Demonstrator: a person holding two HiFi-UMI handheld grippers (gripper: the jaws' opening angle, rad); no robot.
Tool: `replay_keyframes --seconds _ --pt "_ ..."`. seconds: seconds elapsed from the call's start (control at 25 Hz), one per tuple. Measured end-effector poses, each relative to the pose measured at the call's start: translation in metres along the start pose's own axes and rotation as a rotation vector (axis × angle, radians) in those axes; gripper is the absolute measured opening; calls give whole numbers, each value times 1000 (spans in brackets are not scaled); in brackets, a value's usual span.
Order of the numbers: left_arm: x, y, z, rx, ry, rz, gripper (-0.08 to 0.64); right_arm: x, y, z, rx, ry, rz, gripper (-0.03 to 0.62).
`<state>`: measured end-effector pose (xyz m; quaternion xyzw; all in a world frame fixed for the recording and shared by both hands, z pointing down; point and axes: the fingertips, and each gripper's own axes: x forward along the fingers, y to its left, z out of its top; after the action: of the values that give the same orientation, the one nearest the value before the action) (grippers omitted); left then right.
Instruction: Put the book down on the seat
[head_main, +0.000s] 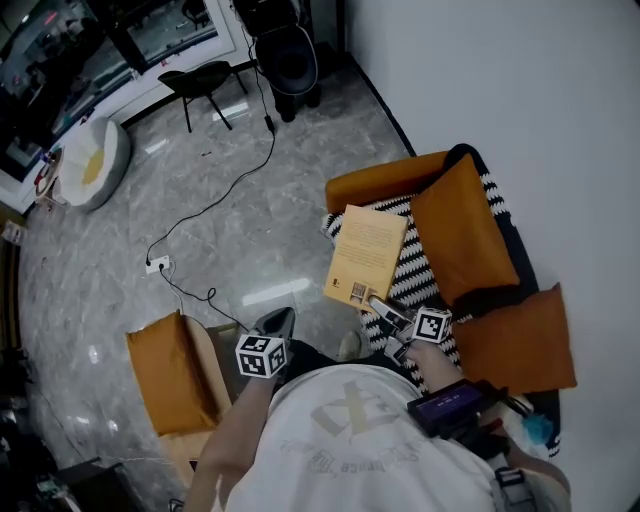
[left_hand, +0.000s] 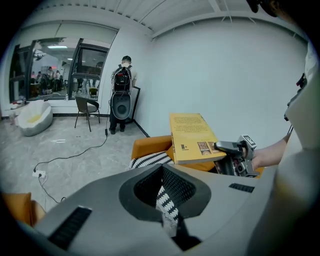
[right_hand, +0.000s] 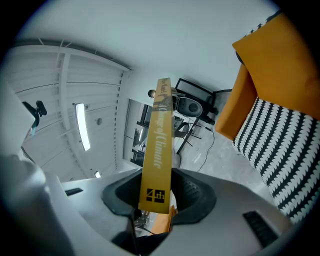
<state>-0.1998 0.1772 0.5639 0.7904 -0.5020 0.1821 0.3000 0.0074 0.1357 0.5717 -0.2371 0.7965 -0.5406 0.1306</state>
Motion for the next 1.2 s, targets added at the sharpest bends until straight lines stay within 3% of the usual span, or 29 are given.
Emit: replay_keyframes --seconds 0.32,0.52,0.68,0.84,1.2 --pt "26 -12 19 33 35 -60 12 -4 0 8 7 -15 -15 163" --pt "74 -8 51 51 58 -112 12 8 -10 46 19 -61 -17 160" --pt "81 -12 66 80 62 -180 12 -2 -17 38 23 -81 -87 158" --pt "99 -11 82 110 78 -238 12 5 -12 57 47 -150 -115 158" --pt "120 22 112 130 94 -307 12 27 -12 98 4 -273 -149 158"
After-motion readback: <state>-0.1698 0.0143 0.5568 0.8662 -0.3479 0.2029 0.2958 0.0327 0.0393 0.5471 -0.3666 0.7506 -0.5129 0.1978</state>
